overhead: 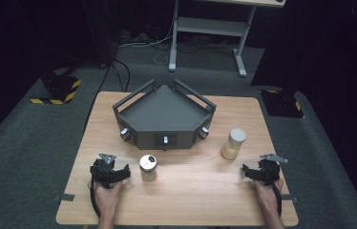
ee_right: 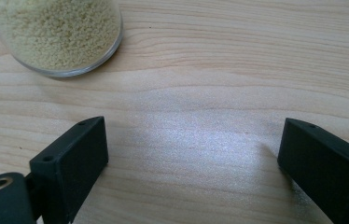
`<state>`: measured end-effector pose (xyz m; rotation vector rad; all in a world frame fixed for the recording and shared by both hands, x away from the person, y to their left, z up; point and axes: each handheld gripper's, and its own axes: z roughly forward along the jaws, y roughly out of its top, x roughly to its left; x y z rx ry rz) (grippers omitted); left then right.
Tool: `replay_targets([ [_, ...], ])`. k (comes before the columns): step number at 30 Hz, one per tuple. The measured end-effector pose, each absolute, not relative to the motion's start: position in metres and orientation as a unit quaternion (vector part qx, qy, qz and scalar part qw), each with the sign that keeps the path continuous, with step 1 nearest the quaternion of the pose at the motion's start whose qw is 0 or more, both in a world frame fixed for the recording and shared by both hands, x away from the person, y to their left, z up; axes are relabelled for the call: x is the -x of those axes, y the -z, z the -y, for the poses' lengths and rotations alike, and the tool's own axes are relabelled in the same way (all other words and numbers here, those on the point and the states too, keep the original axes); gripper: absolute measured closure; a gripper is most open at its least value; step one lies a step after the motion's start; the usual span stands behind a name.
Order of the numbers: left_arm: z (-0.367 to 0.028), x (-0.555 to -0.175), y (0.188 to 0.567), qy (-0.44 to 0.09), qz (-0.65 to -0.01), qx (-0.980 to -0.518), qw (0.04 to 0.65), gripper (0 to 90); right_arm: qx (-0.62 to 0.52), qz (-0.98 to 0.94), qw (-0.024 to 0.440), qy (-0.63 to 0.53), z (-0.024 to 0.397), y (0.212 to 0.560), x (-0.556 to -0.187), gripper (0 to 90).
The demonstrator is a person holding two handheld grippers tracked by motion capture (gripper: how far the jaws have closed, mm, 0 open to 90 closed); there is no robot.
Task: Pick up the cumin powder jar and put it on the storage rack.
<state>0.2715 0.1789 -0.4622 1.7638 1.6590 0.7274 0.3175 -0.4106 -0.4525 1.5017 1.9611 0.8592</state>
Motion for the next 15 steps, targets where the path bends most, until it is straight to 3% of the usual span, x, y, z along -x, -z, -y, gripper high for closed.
replay_targets([
  [15, -0.1791, -0.2732, 0.4618, -0.27, -0.623, -0.67, 0.301, 5.1, -0.555, -0.724, 0.26, -0.317, 0.4106, 0.4525, -0.3176, 7.9],
])
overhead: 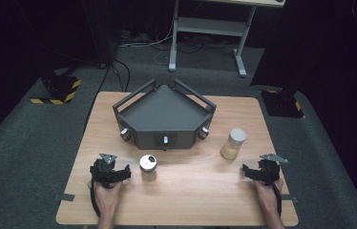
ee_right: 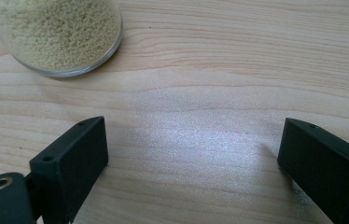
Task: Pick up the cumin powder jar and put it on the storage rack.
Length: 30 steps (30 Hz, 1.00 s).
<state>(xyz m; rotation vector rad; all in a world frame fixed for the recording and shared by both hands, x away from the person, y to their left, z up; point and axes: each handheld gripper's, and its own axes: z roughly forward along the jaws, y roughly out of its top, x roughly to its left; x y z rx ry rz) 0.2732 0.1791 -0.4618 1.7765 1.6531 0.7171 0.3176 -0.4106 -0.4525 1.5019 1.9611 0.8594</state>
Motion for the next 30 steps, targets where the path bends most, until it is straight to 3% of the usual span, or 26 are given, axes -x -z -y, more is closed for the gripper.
replay_targets([
  [8, -0.179, -0.275, 0.461, -0.265, -0.62, -0.674, 0.301, 0.6, -0.555, -0.724, 0.26, -0.317, 0.411, 0.452, -0.318, 7.9],
  [30, -0.191, -0.247, 0.454, -0.265, -0.597, -0.679, 0.333, 0.5, -0.554, -0.724, 0.26, -0.317, 0.41, 0.452, -0.318, 7.9],
])
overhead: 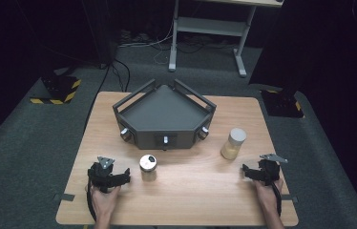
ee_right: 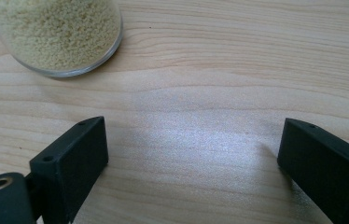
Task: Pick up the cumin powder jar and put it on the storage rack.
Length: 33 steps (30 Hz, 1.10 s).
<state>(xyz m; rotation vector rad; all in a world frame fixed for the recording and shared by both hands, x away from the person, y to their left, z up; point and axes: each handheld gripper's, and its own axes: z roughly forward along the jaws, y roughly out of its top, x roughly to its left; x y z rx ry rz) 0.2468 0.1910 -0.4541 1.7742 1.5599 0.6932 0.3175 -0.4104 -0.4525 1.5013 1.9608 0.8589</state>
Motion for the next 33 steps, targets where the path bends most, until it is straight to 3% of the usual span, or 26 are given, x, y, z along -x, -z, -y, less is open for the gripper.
replay_targets([
  [33, -0.166, -0.21, 0.442, -0.227, -0.514, -0.741, 0.367, 0.5, -0.554, -0.724, 0.262, -0.316, 0.41, 0.452, -0.317, 8.2],
])
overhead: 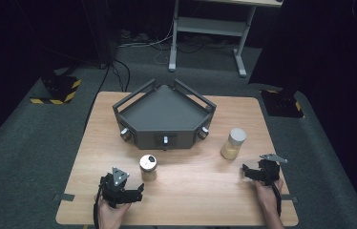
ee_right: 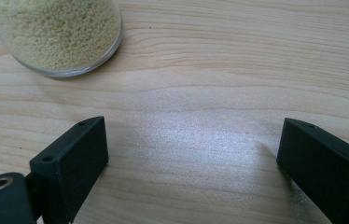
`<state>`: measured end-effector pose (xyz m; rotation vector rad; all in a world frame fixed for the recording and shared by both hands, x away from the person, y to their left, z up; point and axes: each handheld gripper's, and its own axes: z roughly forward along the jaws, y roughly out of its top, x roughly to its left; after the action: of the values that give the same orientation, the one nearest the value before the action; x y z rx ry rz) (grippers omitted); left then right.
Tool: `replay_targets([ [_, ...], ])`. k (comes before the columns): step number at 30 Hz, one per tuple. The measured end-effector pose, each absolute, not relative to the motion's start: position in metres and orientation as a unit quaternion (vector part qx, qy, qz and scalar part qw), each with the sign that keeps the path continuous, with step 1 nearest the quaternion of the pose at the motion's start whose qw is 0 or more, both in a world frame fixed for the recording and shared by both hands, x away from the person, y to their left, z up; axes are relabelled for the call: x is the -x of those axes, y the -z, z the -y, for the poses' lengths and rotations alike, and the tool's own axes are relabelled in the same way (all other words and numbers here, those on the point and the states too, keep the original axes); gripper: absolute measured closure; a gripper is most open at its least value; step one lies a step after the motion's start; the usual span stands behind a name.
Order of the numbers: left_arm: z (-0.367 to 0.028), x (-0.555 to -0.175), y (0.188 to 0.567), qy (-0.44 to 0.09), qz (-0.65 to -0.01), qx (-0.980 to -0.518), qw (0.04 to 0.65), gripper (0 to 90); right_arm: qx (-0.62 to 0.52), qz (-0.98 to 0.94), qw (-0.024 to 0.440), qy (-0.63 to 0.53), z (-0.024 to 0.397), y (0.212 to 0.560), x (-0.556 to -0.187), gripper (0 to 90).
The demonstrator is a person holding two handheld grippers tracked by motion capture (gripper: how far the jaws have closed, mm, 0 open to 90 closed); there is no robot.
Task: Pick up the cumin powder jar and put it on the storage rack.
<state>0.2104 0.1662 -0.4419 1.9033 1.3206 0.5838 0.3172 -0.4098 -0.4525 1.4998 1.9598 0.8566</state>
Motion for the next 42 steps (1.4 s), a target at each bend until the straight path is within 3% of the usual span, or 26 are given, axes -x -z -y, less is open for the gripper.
replay_targets([
  [36, -0.128, -0.235, 0.436, -0.223, -0.496, -0.752, 0.374, 1.8, -0.553, -0.725, 0.261, -0.317, 0.409, 0.453, -0.317, 8.4],
  [37, -0.11, -0.224, 0.462, -0.225, -0.558, -0.654, 0.457, 2.1, -0.553, -0.725, 0.261, -0.317, 0.41, 0.453, -0.317, 8.5],
  [38, -0.127, -0.237, 0.436, -0.222, -0.5, -0.749, 0.374, 2.1, -0.553, -0.725, 0.261, -0.317, 0.41, 0.453, -0.317, 8.5],
  [39, -0.109, -0.227, 0.461, -0.224, -0.562, -0.652, 0.457, 2.3, -0.553, -0.725, 0.261, -0.317, 0.41, 0.453, -0.317, 8.5],
  [42, -0.106, -0.231, 0.46, -0.227, -0.564, -0.653, 0.452, 3.2, -0.552, -0.725, 0.261, -0.317, 0.41, 0.453, -0.317, 8.5],
])
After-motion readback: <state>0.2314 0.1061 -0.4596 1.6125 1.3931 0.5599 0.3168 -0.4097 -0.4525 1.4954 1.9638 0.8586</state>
